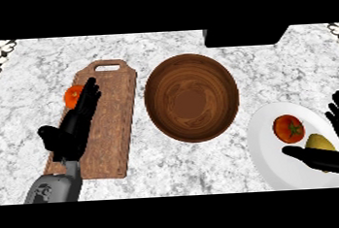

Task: Pick the tomato from the plate and place it in the bowl

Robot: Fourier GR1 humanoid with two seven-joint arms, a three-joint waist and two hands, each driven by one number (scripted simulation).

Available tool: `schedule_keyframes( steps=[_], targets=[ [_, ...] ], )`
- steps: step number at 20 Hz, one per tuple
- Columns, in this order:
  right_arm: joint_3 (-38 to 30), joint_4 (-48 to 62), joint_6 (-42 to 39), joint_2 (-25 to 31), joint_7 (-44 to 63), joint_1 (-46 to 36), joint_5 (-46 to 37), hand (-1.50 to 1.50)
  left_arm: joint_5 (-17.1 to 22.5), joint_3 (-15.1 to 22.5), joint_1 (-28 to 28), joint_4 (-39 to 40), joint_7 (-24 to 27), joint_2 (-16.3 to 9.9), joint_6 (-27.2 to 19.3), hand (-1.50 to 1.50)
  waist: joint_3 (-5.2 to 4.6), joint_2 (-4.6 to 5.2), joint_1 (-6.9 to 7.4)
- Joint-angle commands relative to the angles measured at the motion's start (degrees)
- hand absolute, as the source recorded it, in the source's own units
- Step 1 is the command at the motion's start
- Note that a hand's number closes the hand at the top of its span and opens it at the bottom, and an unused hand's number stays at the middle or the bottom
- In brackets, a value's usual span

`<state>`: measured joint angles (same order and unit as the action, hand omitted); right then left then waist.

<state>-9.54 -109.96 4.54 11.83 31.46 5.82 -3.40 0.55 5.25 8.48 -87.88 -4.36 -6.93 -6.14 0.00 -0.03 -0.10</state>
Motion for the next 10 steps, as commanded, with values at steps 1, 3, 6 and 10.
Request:
schedule_keyframes(
  steps=[1, 3, 6, 10],
  targets=[
    [0.93, 5.99, 1.0, -2.7, -3.89, -1.66, -2.87, -1.5, -1.28, -0.87, -0.11, 0.24, -0.12, 0.85, -0.13, 0.0, 0.0, 0.02, 0.09],
    [-0.2, 9.76, 0.74, -3.16, -7.09, -2.6, -1.89, -1.5, -0.2, -1.54, 0.32, 0.03, -0.86, 0.43, 1.7, 0.0, 0.0, 0.03, 0.1],
    [-2.09, 8.52, -1.71, -2.16, -6.08, -1.71, -0.4, -1.5, -3.08, -0.57, 0.6, -0.12, -0.2, 3.0, -0.74, 0.0, 0.0, 0.01, 0.01],
    [0.56, 11.57, 1.72, -3.78, -7.83, -1.56, -6.81, -1.5, -2.71, -1.48, 2.07, 0.55, -1.55, 2.76, 0.18, 0.0, 0.0, 0.02, 0.03]
  ],
)
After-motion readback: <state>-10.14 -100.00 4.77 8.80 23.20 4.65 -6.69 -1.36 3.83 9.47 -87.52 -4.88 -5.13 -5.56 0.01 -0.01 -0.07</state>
